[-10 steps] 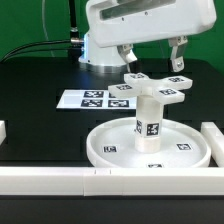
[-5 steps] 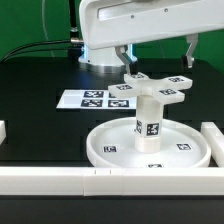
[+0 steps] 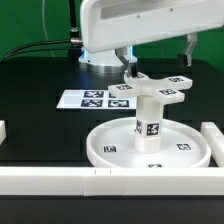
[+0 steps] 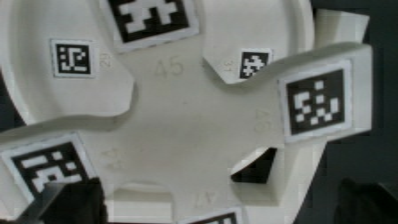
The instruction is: Assemble round table
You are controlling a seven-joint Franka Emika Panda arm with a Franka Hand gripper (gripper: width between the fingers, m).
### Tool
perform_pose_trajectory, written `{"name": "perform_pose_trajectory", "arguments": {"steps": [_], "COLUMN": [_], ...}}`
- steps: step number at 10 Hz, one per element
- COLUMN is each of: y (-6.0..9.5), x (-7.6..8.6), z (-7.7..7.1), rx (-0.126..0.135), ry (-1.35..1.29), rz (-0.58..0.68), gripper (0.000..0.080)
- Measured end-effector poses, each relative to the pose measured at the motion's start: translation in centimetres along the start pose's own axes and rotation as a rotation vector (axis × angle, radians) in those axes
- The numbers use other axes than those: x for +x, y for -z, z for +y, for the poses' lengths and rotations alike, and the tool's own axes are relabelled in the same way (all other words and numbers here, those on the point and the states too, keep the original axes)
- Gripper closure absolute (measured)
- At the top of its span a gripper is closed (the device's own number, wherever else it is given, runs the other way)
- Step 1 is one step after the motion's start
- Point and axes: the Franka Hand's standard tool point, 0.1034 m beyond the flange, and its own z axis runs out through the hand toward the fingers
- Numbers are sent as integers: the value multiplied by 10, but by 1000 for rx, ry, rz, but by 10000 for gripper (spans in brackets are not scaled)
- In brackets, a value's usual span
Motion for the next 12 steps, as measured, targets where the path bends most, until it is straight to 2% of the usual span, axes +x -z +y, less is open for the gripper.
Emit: {"name": "perform_pose_trajectory", "arguments": {"steps": [1, 3, 5, 7, 10, 12], "y": [-3, -4, -5, -6, -7, -8], "x": [-2, 0, 4, 3, 1, 0], "z": [-2, -3, 4, 6, 7, 9], "rx": [-21, -36, -39, -38, -50, -46], "ry": [178, 388, 530, 618, 854, 960], "rz": [-20, -61, -71, -75, -98, -107], "gripper": [151, 151, 151, 151, 151, 151]}}
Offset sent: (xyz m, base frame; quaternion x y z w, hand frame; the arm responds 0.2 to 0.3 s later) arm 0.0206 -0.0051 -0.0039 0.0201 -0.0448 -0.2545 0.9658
